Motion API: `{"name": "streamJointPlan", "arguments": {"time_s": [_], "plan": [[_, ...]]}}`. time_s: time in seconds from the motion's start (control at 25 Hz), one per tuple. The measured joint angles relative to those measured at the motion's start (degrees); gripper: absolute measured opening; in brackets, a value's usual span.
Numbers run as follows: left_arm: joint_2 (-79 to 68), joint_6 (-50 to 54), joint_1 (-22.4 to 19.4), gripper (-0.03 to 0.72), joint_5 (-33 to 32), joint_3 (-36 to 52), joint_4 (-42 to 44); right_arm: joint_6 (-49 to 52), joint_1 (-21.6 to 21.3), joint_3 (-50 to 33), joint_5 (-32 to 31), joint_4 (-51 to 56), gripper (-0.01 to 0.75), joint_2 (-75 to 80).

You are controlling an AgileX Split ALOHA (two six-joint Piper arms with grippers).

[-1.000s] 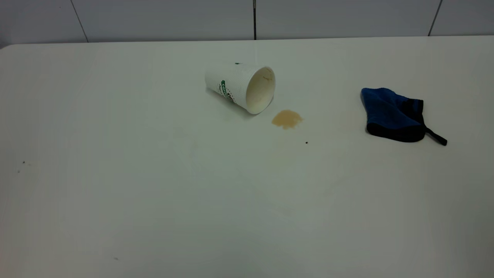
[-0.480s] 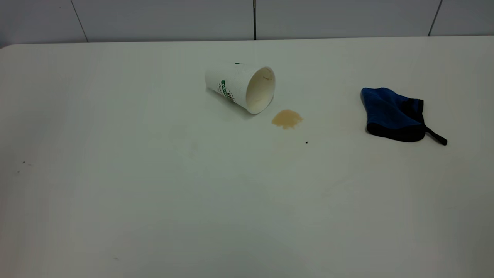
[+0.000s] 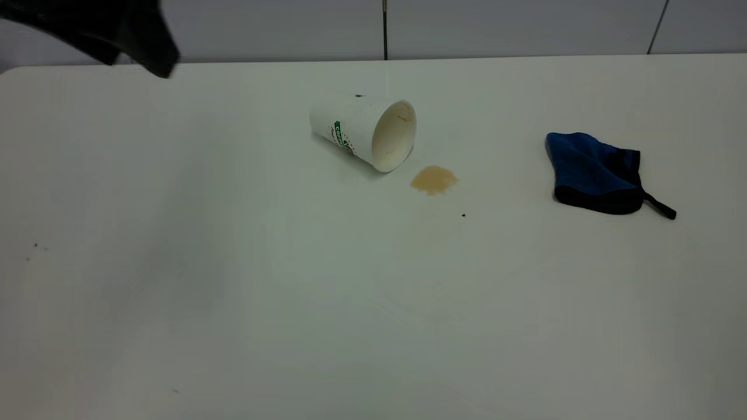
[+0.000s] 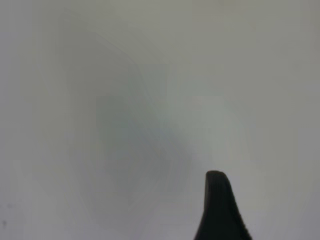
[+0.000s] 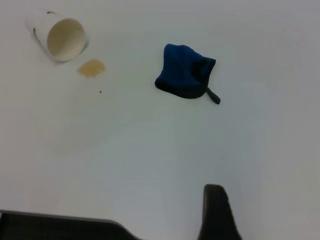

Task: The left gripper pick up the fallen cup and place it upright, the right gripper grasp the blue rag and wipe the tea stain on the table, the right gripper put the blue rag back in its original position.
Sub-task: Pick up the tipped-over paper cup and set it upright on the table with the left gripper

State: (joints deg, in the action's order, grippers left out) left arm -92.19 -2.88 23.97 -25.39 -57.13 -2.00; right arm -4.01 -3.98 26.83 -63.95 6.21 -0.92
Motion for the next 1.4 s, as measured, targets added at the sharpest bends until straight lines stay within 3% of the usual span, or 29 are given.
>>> {"name": "streamJointPlan", "arguments": {"time_s": [0.32, 0.56, 0.8, 1.0, 1.4], "plan": [[-18.74, 0.18, 8.86, 0.526, -1.52, -17.74, 2.0, 0.0, 0.0, 0.0, 0.0, 0.0, 0.545, 0.0], [-31.87, 6.01, 14.02, 0.526, -7.09, -32.87, 12.75, 0.0, 0.0, 0.0, 0.0, 0.0, 0.545, 0.0], [-42.46, 17.44, 17.43, 0.526, -12.9, -45.42, 28.77, 0.0, 0.0, 0.0, 0.0, 0.0, 0.545, 0.0], [-49.11, 25.15, 19.9, 0.526, -13.77, -52.97, 38.71, 0.0, 0.0, 0.0, 0.0, 0.0, 0.545, 0.0], [-58.16, 35.76, 21.34, 0.526, -14.56, -60.17, 53.61, 0.0, 0.0, 0.0, 0.0, 0.0, 0.545, 0.0]]}}
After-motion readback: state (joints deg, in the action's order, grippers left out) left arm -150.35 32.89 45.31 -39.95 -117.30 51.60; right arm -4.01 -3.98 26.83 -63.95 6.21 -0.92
